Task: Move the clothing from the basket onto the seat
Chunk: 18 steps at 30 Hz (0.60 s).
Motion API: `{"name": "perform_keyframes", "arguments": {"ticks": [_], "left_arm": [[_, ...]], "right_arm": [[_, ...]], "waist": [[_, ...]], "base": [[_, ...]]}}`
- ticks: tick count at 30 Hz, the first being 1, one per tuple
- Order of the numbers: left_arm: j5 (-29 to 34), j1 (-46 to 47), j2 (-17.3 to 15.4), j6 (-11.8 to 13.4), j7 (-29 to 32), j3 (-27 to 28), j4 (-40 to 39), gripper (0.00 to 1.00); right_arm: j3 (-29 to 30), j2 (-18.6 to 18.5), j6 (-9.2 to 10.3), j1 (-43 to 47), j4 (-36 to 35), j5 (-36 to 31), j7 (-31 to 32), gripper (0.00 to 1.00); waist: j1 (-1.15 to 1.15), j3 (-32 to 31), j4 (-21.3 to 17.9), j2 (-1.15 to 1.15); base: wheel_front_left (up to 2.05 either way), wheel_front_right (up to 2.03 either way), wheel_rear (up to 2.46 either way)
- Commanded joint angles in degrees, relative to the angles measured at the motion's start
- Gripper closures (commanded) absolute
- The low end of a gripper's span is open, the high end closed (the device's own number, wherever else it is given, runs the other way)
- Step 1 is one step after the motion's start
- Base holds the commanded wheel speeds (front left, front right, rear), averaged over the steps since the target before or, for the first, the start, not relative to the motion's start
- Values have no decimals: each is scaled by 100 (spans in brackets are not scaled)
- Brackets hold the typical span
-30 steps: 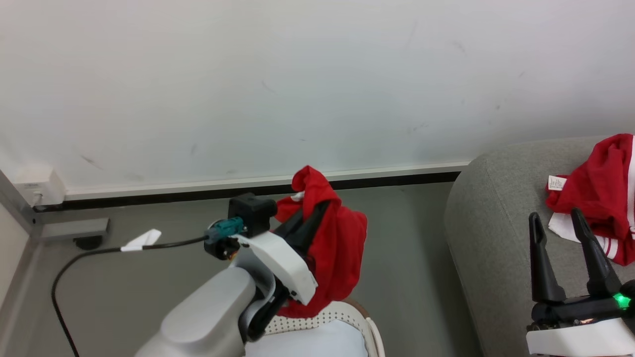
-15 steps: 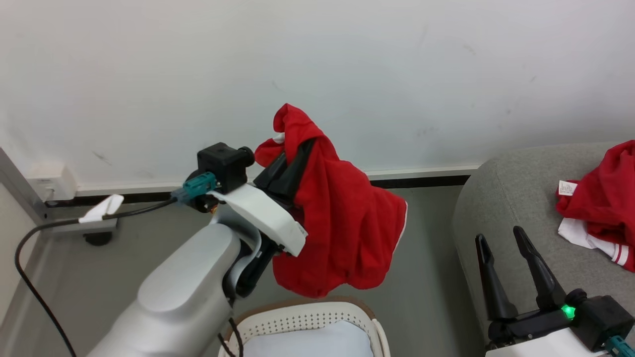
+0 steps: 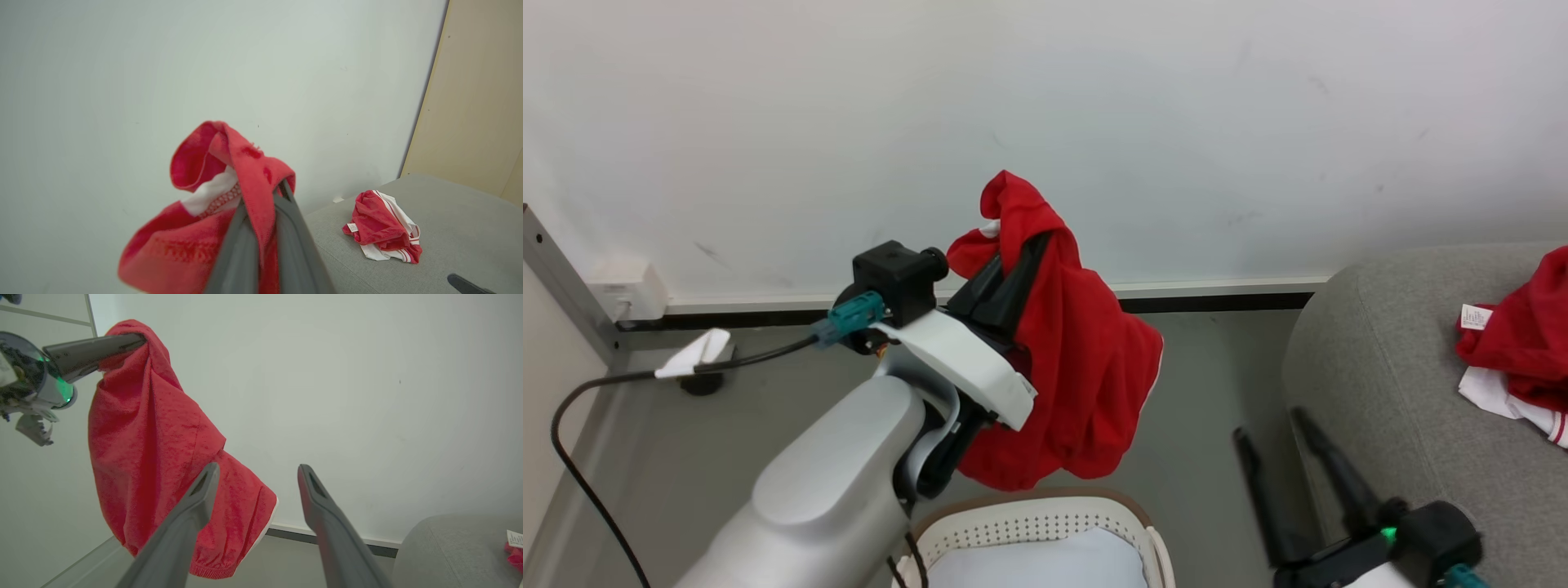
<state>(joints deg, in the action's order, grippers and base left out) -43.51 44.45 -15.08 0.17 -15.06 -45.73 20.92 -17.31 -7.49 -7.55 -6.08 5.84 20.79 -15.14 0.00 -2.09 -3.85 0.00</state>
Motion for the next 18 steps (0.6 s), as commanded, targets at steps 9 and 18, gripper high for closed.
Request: {"name": "perform_keyframes", "arguments": {"ticks": [9, 18], "left_arm": [[64, -127, 86, -4, 22, -134, -81, 100], [54, -308, 372, -126, 107, -485, -234, 100]], "right_arm": [[-1178, -170, 13, -514, 663, 197, 1, 0], [-1623, 17, 13, -899, 1706, 467, 1, 0]], "waist": [[0, -23, 242, 0], [0, -84, 668, 0]], "base": [[0, 0, 0], [0, 0, 0]]}}
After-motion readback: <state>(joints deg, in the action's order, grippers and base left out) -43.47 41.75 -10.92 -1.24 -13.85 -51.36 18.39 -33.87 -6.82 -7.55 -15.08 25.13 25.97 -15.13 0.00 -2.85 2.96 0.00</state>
